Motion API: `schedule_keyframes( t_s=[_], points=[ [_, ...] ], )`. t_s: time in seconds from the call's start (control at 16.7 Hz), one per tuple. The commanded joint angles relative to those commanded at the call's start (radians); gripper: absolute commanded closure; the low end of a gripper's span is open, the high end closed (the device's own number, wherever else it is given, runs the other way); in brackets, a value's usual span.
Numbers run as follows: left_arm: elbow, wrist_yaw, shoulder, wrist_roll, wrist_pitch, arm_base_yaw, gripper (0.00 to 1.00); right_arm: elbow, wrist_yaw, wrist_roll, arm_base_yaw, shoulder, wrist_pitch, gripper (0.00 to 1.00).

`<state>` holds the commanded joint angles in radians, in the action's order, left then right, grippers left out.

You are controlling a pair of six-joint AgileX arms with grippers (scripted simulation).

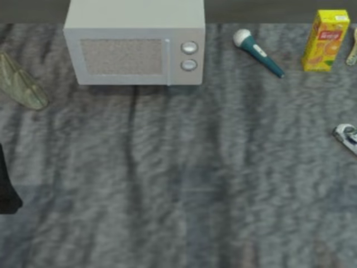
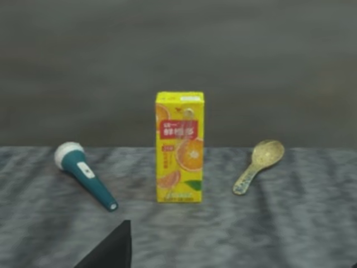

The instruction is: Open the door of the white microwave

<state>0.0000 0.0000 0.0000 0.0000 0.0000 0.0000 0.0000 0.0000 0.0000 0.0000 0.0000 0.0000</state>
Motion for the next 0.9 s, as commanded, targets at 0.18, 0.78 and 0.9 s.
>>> schedule_keyframes(
  t_s=[0.18,0.78,0.9],
  points=[
    [0.01,-0.001,0.01,-0.004,-0.006,-0.004,0.0,0.0,0.0,0.0,0.0,0.0,0.0,0.0],
    [0.666,-0.097,0.656,-0.181,-0.379,-0.197,0.0,0.0,0.0,0.0,0.0,0.0,0.0,0.0],
    [0.883,-0.126,0.875,-0.23,-0.497,-0.254,0.0,0.0,0.0,0.0,0.0,0.0,0.0,0.0]
  ],
)
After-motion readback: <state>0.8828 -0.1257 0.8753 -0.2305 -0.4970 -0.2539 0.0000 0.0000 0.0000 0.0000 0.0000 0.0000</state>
